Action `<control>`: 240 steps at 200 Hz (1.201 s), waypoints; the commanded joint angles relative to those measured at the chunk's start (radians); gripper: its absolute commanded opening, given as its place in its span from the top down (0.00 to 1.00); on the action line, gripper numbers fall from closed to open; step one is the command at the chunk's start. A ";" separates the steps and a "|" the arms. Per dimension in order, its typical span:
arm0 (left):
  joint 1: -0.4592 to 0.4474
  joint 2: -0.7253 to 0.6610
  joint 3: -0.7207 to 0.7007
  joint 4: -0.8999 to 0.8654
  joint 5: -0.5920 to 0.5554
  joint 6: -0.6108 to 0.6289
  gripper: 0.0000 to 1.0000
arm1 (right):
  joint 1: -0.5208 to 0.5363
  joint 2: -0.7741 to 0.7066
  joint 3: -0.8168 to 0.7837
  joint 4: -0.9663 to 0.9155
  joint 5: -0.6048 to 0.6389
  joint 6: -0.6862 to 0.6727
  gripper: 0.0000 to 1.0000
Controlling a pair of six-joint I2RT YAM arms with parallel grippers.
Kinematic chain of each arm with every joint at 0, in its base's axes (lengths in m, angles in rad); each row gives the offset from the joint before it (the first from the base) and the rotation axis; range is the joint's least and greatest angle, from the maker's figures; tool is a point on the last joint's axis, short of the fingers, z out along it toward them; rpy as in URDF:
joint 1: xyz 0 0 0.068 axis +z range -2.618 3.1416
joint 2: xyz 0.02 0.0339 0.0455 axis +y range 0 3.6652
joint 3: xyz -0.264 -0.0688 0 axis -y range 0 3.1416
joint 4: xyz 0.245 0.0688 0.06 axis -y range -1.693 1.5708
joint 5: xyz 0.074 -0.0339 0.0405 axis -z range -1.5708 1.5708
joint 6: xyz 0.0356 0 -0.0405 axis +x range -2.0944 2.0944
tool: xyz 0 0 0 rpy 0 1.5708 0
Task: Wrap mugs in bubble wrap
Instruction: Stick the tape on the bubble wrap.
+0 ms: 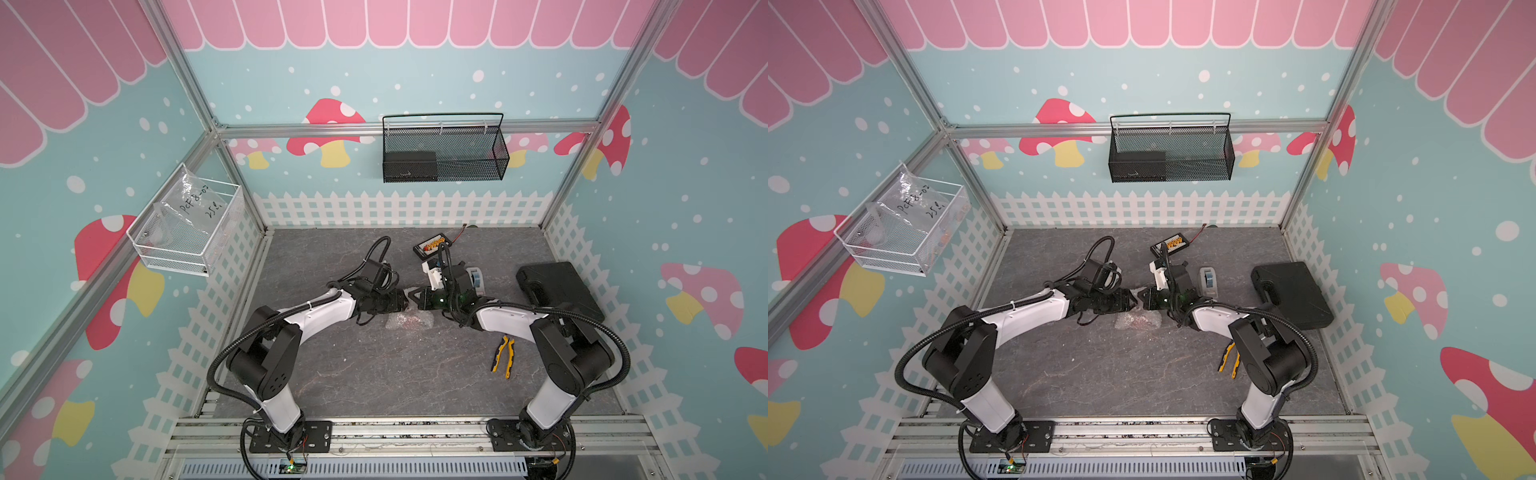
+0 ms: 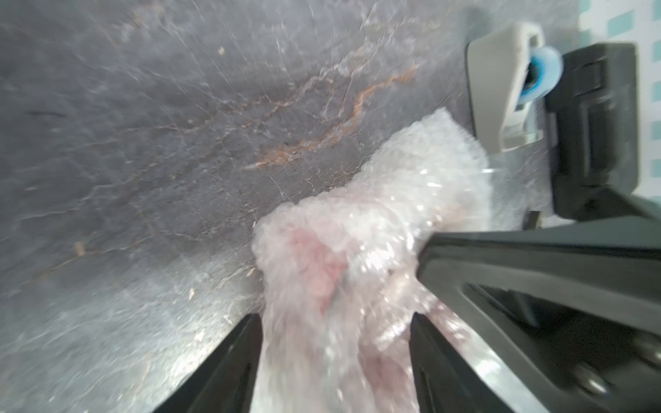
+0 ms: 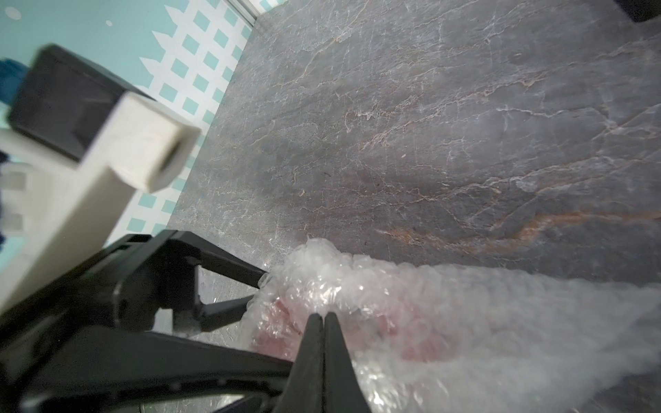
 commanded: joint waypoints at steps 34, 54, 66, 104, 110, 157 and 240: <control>0.079 0.012 -0.005 0.108 0.107 -0.027 0.21 | -0.001 0.006 -0.012 0.034 0.025 0.012 1.00; 0.091 0.062 0.025 0.157 0.171 -0.040 0.20 | -0.001 0.005 -0.015 0.033 0.022 0.011 1.00; 0.091 0.079 0.034 0.185 0.188 -0.045 0.20 | -0.001 0.006 -0.015 0.033 0.020 0.012 1.00; 0.091 0.111 0.030 0.259 0.222 -0.085 0.18 | 0.000 0.005 -0.012 0.033 0.020 0.012 1.00; 0.091 0.110 0.025 0.270 0.223 -0.089 0.18 | -0.002 0.005 -0.012 0.034 0.020 0.012 1.00; 0.094 0.118 0.026 0.298 0.213 -0.115 0.17 | 0.001 0.009 -0.012 0.035 0.019 0.014 1.00; 0.094 0.255 0.087 0.200 0.146 -0.125 0.23 | 0.002 -0.001 -0.025 0.035 0.028 0.018 1.00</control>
